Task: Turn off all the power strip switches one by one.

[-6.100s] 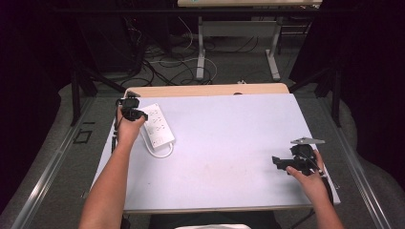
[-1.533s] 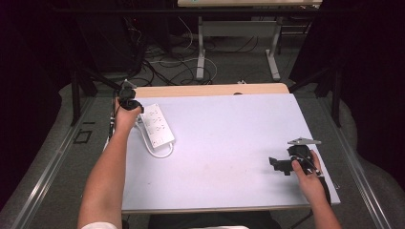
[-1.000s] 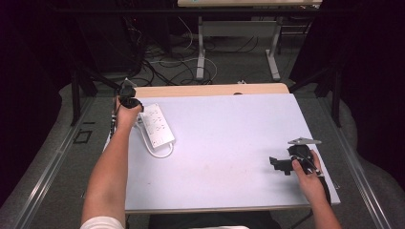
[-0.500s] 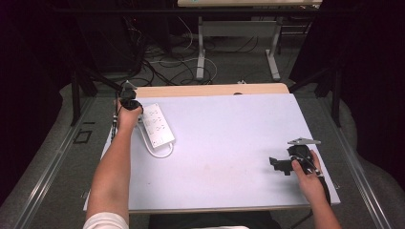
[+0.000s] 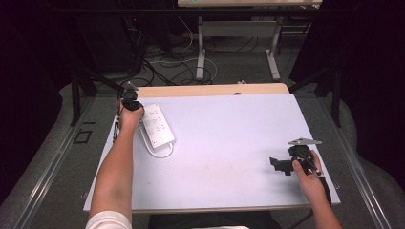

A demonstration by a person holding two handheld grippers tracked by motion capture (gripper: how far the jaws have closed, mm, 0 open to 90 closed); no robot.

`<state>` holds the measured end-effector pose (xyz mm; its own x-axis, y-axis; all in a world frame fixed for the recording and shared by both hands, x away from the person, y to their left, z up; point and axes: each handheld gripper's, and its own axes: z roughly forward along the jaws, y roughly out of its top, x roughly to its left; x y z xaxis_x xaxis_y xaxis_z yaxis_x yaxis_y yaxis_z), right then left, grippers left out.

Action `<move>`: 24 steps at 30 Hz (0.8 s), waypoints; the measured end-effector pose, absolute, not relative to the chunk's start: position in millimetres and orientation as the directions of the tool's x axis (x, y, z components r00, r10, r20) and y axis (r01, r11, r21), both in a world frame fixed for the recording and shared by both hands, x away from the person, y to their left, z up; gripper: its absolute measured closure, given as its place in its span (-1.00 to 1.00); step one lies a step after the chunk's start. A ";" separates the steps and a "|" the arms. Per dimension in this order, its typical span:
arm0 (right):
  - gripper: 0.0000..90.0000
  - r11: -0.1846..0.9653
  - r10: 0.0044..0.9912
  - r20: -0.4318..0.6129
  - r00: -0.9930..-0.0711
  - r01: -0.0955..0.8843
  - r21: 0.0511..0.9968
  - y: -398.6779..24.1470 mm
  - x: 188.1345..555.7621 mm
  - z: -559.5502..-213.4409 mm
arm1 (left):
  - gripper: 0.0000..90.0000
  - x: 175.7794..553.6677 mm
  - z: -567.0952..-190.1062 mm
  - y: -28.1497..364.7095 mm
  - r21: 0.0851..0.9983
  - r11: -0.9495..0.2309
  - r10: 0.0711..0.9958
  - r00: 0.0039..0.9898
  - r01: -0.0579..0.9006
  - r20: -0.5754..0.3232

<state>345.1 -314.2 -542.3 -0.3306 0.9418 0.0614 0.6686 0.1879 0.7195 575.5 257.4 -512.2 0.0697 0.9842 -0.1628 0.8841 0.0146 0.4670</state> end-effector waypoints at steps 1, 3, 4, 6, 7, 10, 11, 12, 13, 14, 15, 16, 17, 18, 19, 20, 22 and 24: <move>-1.00 0.189 0.942 0.061 -0.331 0.669 0.719 -314.1 345.0 -542.2 | 1.00 575.1 -512.5 257.7 0.468 0.018 0.984 0.068 0.883 -0.167; -1.00 0.185 0.943 0.063 -0.327 0.671 0.718 -313.2 344.6 -541.7 | 1.00 574.6 -514.5 256.7 0.477 0.016 0.986 0.065 0.879 -0.152; -1.00 0.187 0.942 0.062 -0.330 0.669 0.719 -313.0 344.4 -541.3 | 1.00 574.3 -514.3 256.5 0.479 0.012 0.988 0.062 0.878 -0.139; -1.00 0.188 0.941 0.062 -0.332 0.667 0.721 -313.1 343.9 -540.9 | 1.00 574.3 -514.6 253.9 0.483 0.006 0.990 0.064 0.876 -0.129; -1.00 0.189 0.941 0.060 -0.332 0.667 0.720 -313.6 343.7 -541.0 | 1.00 574.4 -514.4 253.3 0.482 0.003 0.990 0.066 0.876 -0.126; -1.00 0.186 0.943 0.062 -0.328 0.670 0.718 -315.4 343.5 -541.9 | 1.00 574.1 -514.0 253.0 0.479 0.001 0.990 0.067 0.878 -0.125; -1.00 0.184 0.943 0.064 -0.327 0.671 0.718 -315.8 343.3 -541.7 | 1.00 574.1 -514.4 252.1 0.484 0.000 0.991 0.066 0.875 -0.120; -1.00 0.179 0.944 0.066 -0.323 0.671 0.719 -315.7 343.2 -541.6 | 1.00 574.1 -513.8 251.7 0.479 -0.011 0.991 0.073 0.878 -0.110; -1.00 0.179 0.945 0.065 -0.322 0.671 0.719 -315.9 343.0 -541.3 | 1.00 574.1 -514.2 251.0 0.485 -0.014 0.992 0.075 0.875 -0.106; -1.00 0.180 0.945 0.064 -0.322 0.670 0.720 -315.9 342.8 -541.5 | 1.00 574.0 -514.1 250.9 0.484 -0.013 0.991 0.074 0.875 -0.107; -1.00 0.187 0.943 0.059 -0.327 0.669 0.719 -316.2 342.5 -541.7 | 1.00 574.0 -513.5 251.4 0.477 -0.013 0.991 0.075 0.879 -0.111; -1.00 0.187 0.943 0.059 -0.327 0.669 0.719 -316.1 342.3 -541.9 | 1.00 573.9 -513.5 251.4 0.477 -0.009 0.991 0.072 0.879 -0.114; -1.00 0.182 0.944 0.062 -0.323 0.671 0.719 -315.5 342.1 -541.9 | 1.00 573.9 -513.5 251.3 0.477 -0.008 0.991 0.072 0.879 -0.116; -1.00 0.180 0.945 0.063 -0.320 0.672 0.718 -315.1 341.8 -541.9 | 1.00 573.8 -513.9 251.0 0.482 -0.005 0.991 0.070 0.876 -0.116; -1.00 0.185 0.944 0.061 -0.325 0.671 0.718 -315.3 341.4 -541.6 | 1.00 573.4 -513.2 250.9 0.474 -0.006 0.990 0.070 0.881 -0.119; -1.00 0.184 0.944 0.060 -0.325 0.669 0.720 -315.0 341.0 -541.2 | 1.00 573.2 -513.2 250.5 0.474 -0.006 0.990 0.071 0.881 -0.120; -1.00 0.179 0.946 0.062 -0.320 0.669 0.721 -315.1 340.7 -540.2 | 1.00 572.7 -512.9 250.2 0.472 -0.011 0.990 0.077 0.882 -0.120; -1.00 0.179 0.945 0.063 -0.322 0.668 0.722 -315.4 340.6 -539.8 | 1.00 572.1 -513.3 249.7 0.480 -0.012 0.990 0.079 0.877 -0.119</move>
<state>340.6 -315.4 -539.8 -0.3217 0.9448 0.0628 0.6681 0.1795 0.7221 572.1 249.7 -513.3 0.0793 0.9897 -0.1194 0.8774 -0.0125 0.4795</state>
